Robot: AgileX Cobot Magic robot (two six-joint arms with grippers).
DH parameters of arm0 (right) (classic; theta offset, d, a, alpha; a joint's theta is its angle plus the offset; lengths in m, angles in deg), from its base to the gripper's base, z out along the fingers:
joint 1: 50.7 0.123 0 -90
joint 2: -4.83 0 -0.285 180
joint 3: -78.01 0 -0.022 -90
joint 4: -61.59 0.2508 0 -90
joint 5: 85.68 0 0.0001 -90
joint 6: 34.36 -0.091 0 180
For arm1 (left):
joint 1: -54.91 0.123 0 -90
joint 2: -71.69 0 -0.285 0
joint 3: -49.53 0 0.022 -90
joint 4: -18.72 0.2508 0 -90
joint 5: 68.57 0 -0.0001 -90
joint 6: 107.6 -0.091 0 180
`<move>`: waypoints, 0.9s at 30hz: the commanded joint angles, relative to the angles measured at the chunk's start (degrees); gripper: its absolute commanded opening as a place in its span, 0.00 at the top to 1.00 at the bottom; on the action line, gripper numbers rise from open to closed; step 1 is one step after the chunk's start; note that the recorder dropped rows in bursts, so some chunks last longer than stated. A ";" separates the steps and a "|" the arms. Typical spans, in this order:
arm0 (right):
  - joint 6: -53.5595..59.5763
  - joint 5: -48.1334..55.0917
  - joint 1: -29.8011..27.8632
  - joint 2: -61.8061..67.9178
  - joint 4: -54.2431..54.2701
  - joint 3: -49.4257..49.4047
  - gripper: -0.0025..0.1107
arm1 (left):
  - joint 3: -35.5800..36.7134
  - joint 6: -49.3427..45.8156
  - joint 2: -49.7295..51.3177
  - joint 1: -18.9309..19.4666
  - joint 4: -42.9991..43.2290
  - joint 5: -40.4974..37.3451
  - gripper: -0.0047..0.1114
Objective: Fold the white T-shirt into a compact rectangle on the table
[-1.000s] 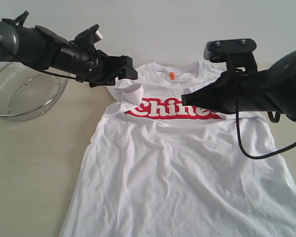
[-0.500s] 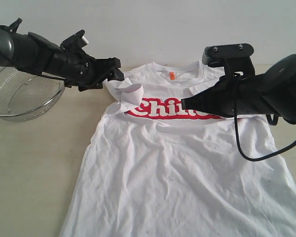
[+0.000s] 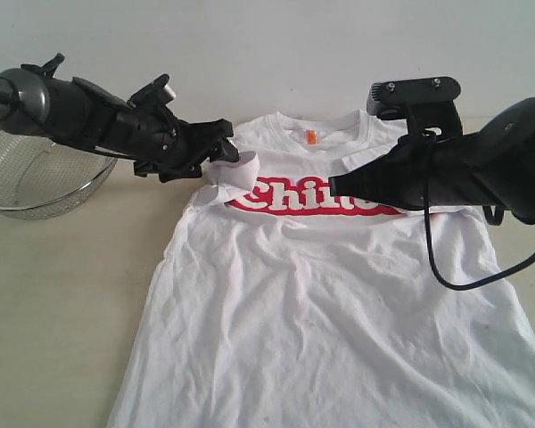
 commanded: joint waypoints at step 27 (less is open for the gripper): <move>0.22 -0.60 -0.19 0.05 -0.36 -0.19 0.98 | -13.08 -3.84 7.52 -2.92 -11.21 0.83 0.92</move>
